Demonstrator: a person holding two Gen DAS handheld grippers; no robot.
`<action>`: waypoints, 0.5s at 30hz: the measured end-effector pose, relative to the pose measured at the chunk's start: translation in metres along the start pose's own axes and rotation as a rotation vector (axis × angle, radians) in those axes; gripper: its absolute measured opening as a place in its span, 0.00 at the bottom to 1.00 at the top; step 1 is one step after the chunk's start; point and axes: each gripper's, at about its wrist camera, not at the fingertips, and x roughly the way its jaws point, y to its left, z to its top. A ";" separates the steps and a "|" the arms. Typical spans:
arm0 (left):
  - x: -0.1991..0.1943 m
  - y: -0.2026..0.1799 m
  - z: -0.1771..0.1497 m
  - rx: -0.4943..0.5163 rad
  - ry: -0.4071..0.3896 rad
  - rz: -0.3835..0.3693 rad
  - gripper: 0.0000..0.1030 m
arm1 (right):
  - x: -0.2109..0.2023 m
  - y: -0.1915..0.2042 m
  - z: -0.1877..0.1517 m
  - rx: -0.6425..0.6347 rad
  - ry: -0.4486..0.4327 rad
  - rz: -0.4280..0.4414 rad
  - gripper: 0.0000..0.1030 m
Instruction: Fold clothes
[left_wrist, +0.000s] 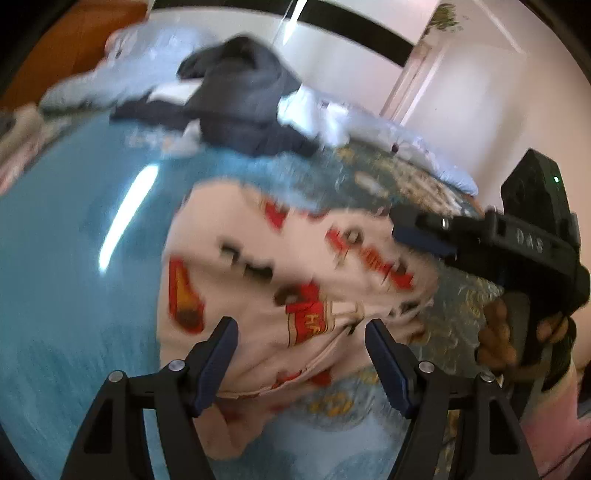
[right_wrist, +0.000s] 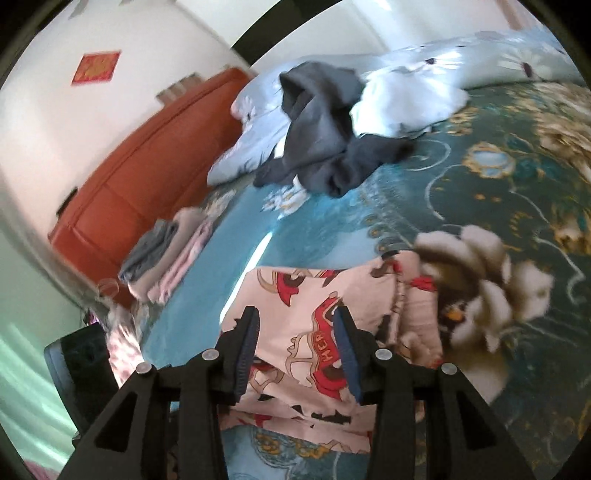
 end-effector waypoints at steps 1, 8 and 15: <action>0.000 0.002 -0.005 -0.006 0.009 -0.006 0.73 | 0.004 -0.003 0.000 -0.001 0.011 -0.011 0.42; -0.001 -0.001 -0.015 0.005 0.026 0.007 0.73 | 0.023 -0.041 0.013 0.097 0.042 -0.023 0.42; -0.020 0.004 -0.005 -0.037 -0.021 -0.045 0.73 | 0.024 -0.042 0.018 0.124 0.041 -0.024 0.42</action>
